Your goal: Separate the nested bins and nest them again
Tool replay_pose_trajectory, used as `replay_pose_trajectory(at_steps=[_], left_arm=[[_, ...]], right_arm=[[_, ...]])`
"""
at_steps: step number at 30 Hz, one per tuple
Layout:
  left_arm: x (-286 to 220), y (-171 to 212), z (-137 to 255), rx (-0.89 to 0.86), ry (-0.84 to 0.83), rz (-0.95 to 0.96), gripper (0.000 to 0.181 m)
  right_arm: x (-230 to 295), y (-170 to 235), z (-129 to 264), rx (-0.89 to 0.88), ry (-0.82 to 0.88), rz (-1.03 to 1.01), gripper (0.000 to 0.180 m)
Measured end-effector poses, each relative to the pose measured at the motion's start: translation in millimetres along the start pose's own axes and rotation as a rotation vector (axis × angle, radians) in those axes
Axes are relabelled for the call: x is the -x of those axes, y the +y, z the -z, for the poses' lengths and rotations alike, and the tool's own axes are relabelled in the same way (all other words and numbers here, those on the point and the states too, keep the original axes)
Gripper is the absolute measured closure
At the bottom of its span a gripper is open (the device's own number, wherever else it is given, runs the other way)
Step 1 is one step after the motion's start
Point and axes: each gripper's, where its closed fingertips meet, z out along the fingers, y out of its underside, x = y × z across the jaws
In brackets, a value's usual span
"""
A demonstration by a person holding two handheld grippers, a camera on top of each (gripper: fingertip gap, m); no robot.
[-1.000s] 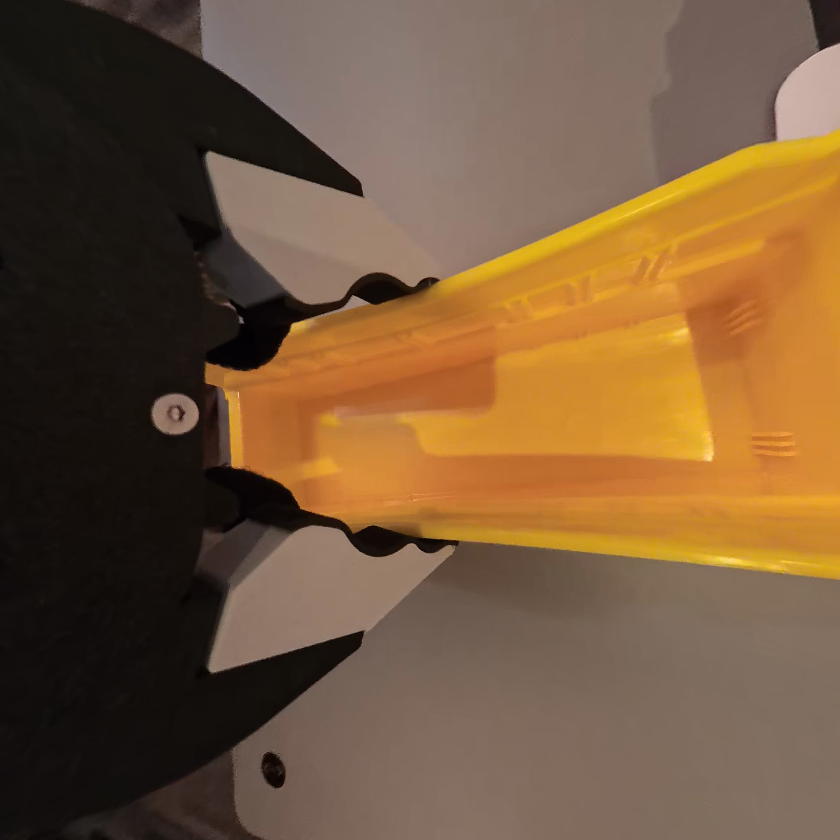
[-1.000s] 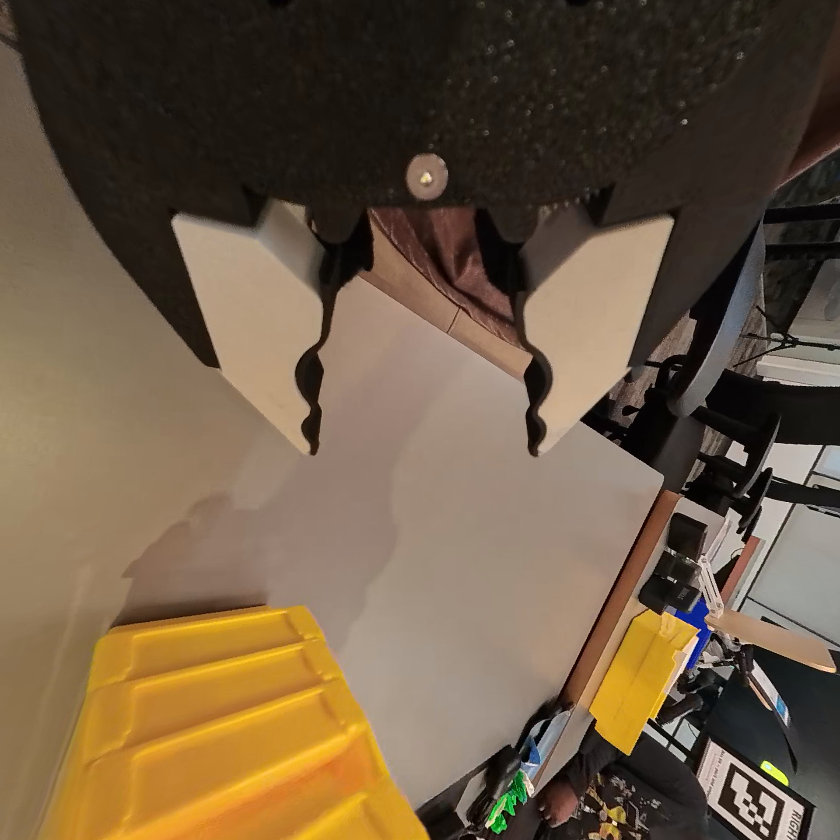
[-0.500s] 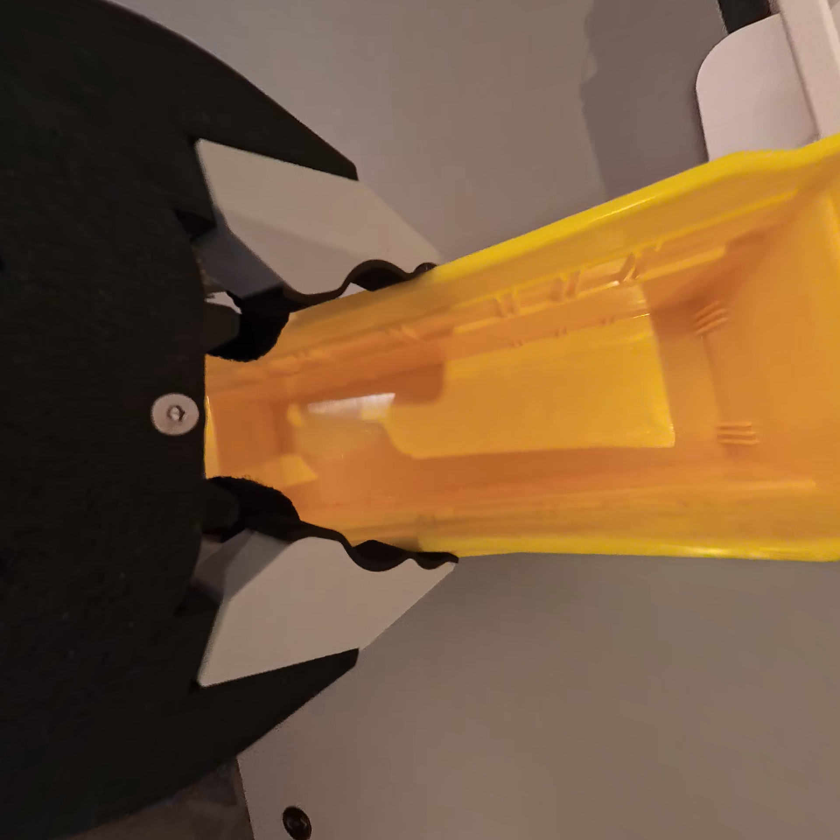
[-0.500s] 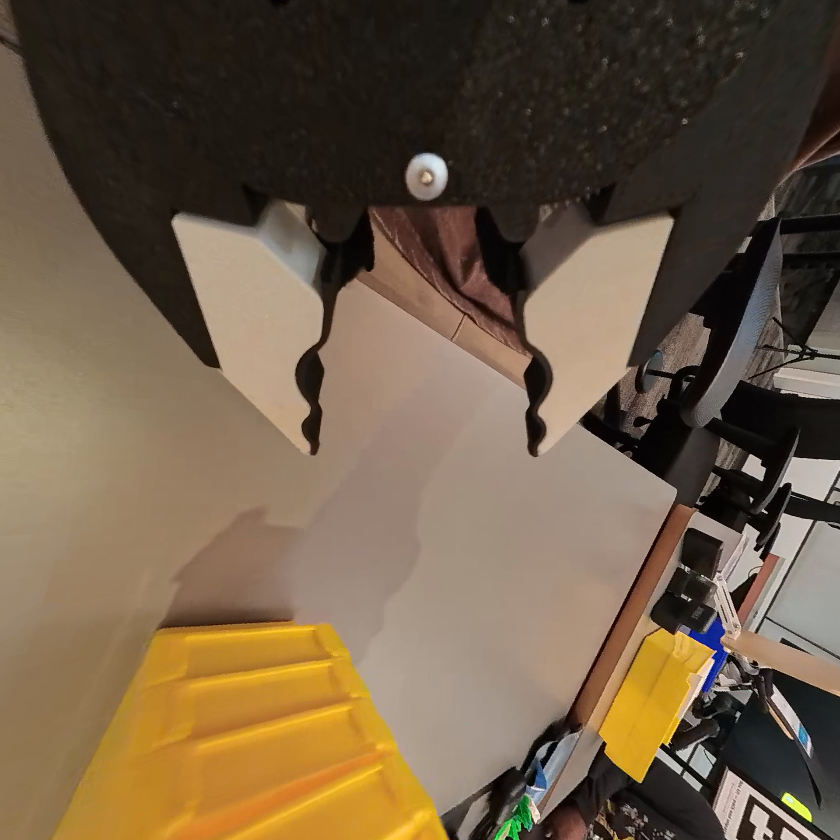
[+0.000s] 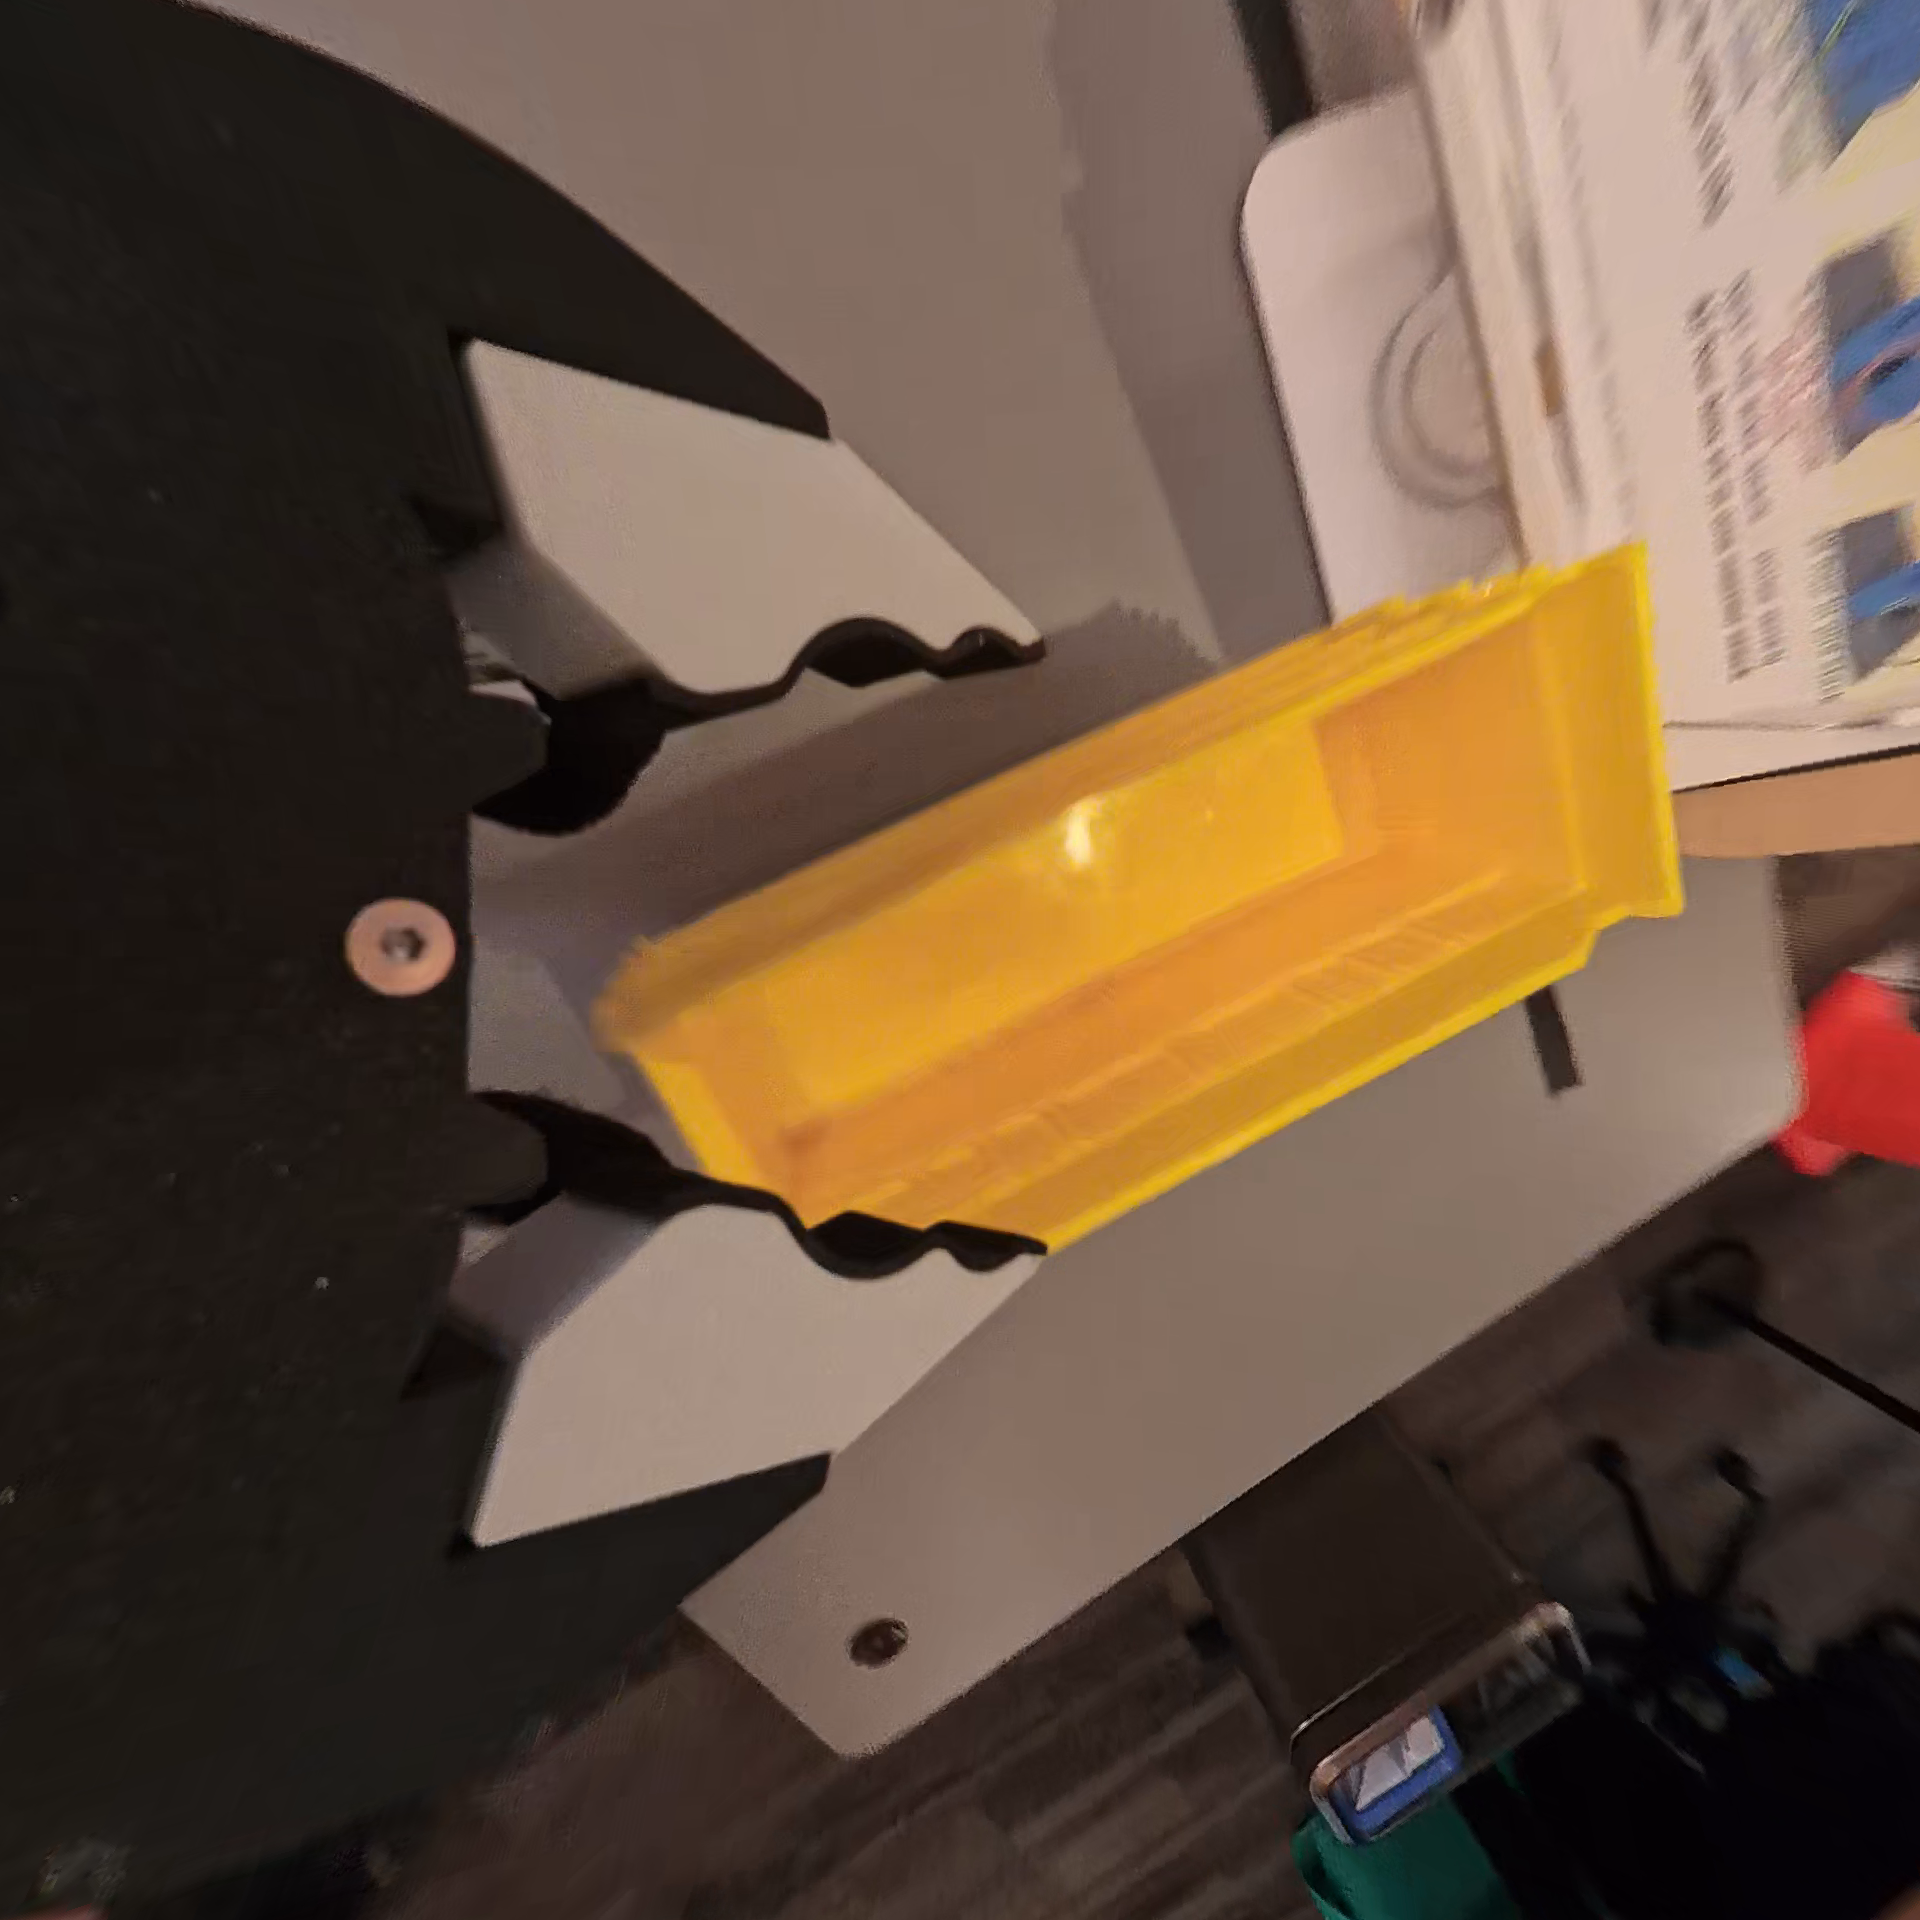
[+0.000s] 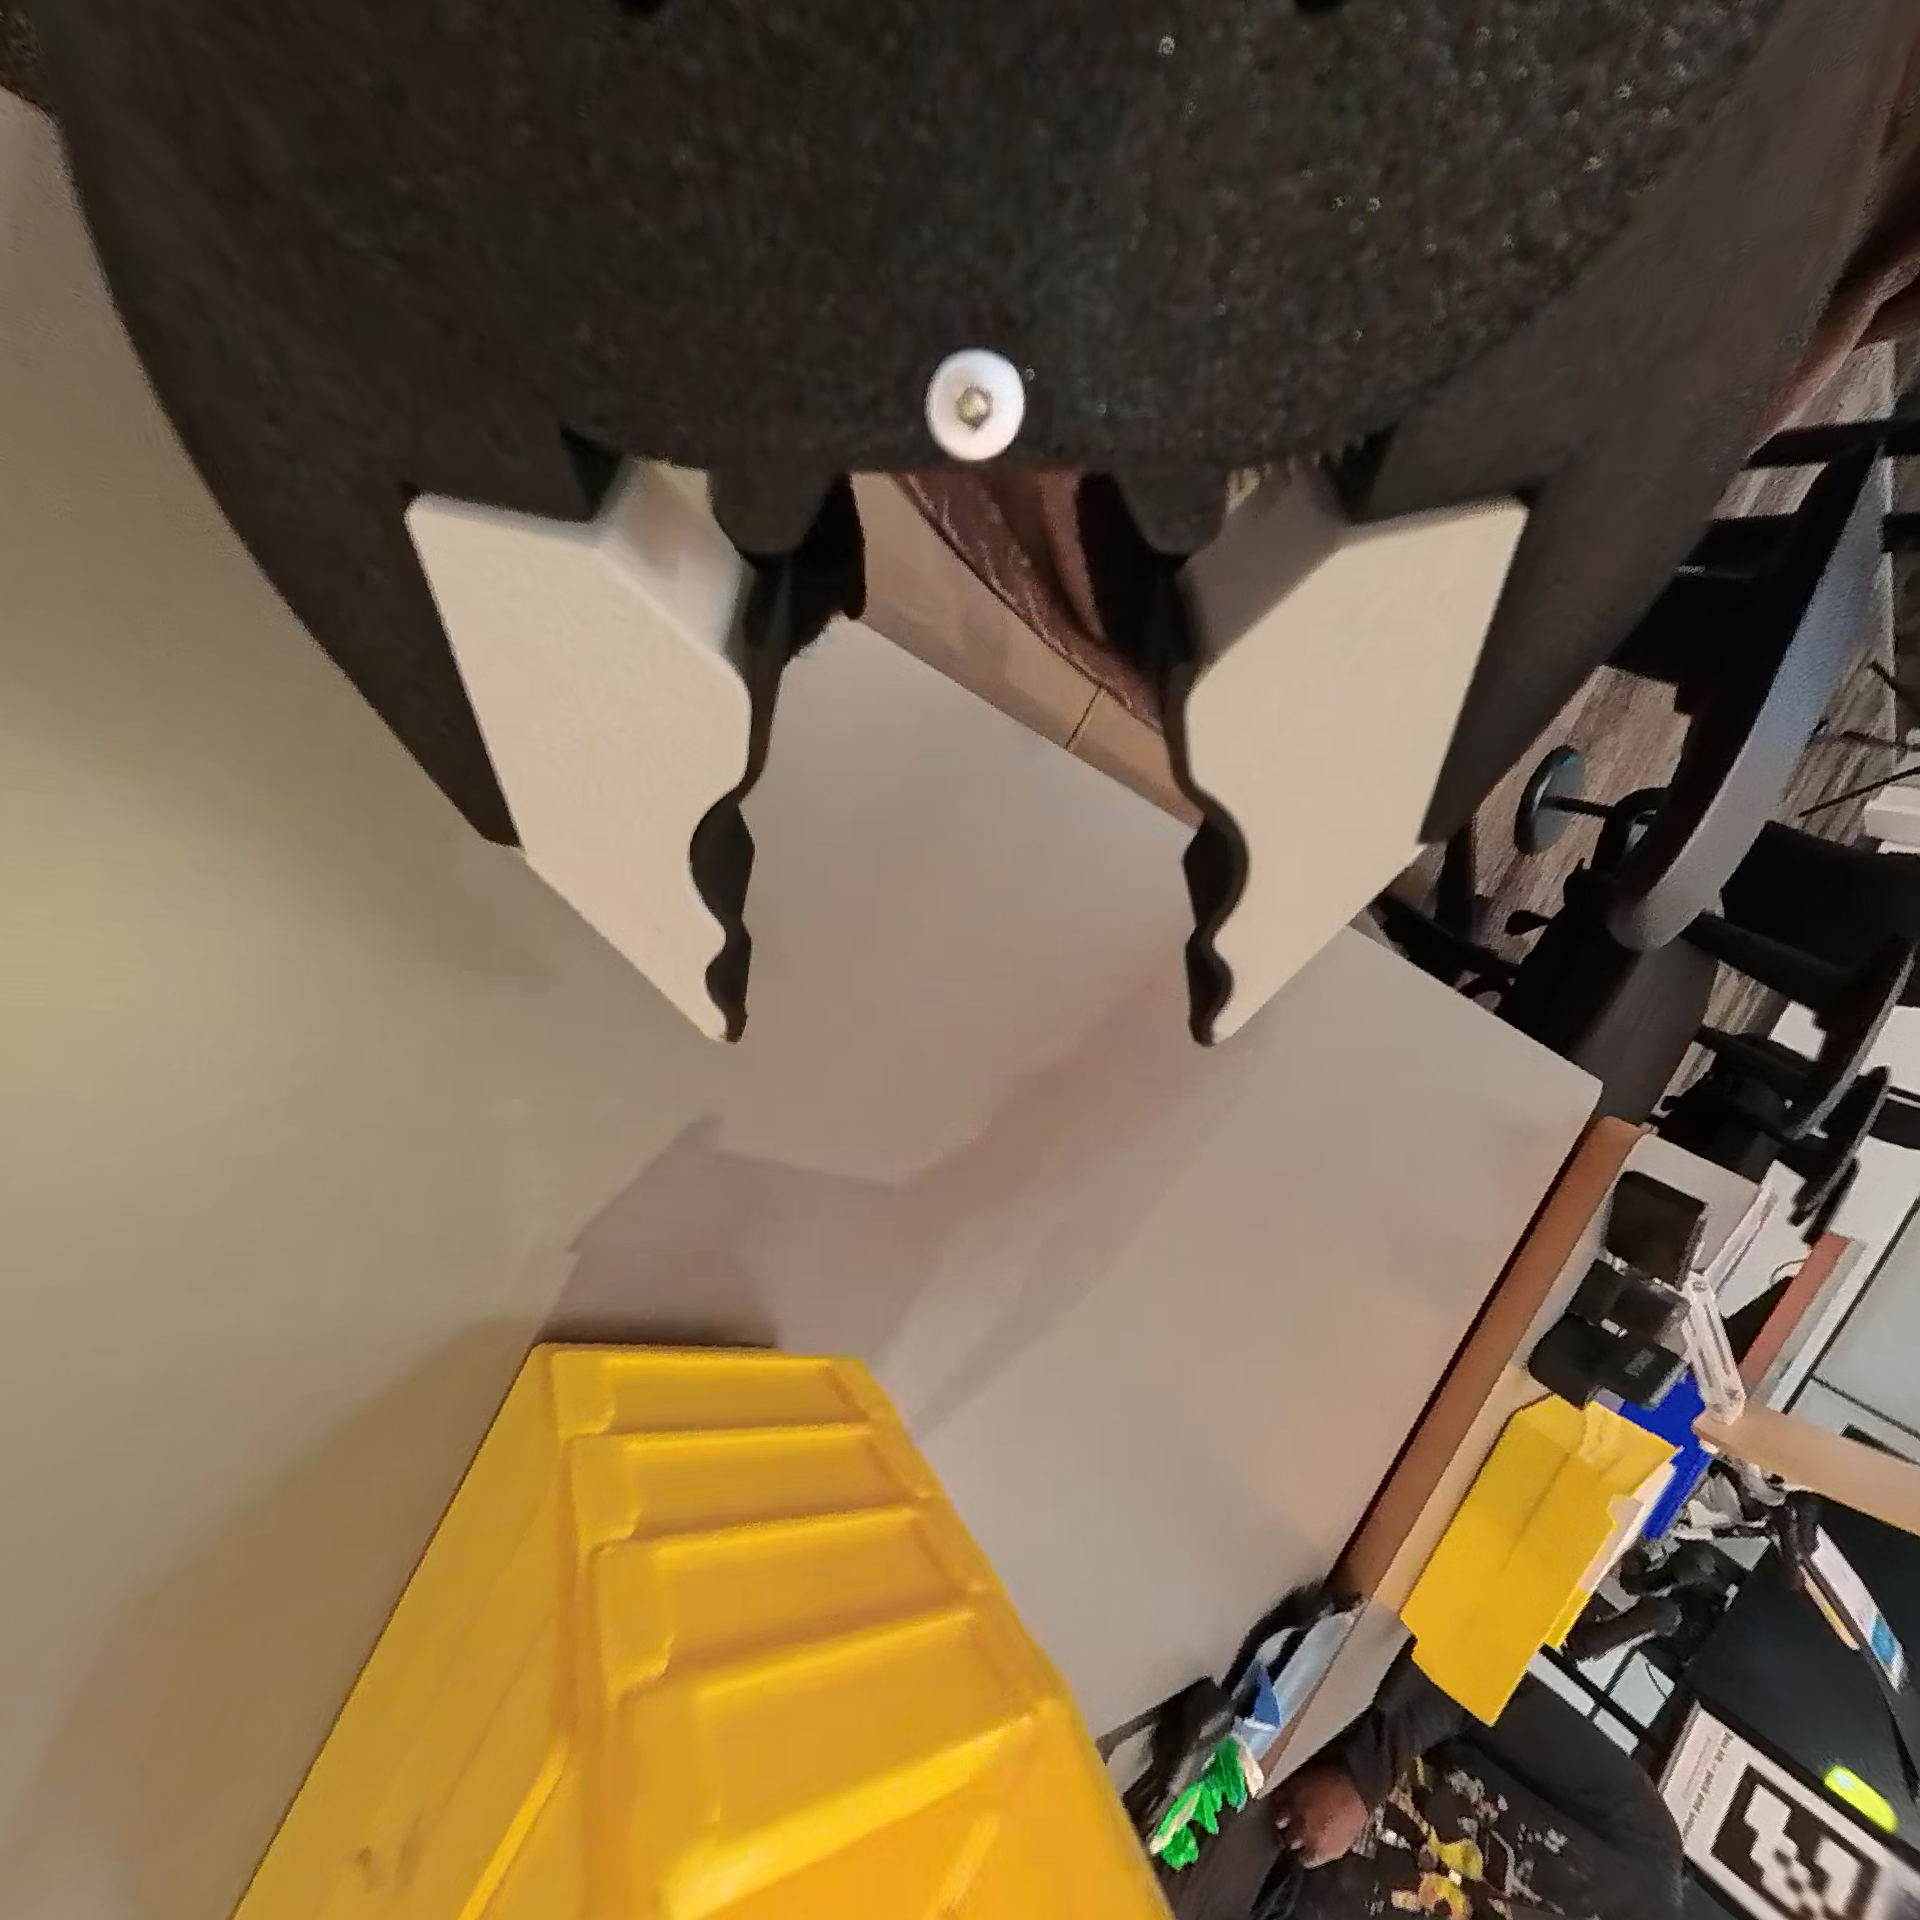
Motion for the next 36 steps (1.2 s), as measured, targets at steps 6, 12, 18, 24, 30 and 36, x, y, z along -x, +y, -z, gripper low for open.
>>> replay_pose_trajectory(at_steps=[6,12,18,24,30,36], left_arm=[[41,132,132,-0.405,-0.133,-0.232,0.094],[73,241,158,-0.381,-0.119,-0.083,0.096],[87,247,160,-0.355,-0.058,-0.048,0.117],[92,241,166,-0.399,-0.028,0.000,0.121],[80,235,168,-0.428,0.038,-0.012,0.131],[85,244,156,-0.358,0.031,-0.061,0.128]], right_arm=[[-10,-15,10,-0.082,0.073,0.045,0.099],[-3,-27,11,-0.151,0.112,0.122,0.100],[-5,-37,0,-0.169,0.212,0.221,0.100],[-8,-53,-30,-0.145,0.342,0.258,0.079],[33,-93,-68,-0.145,0.387,0.406,0.081],[38,-122,-95,-0.135,0.432,0.353,0.097]])
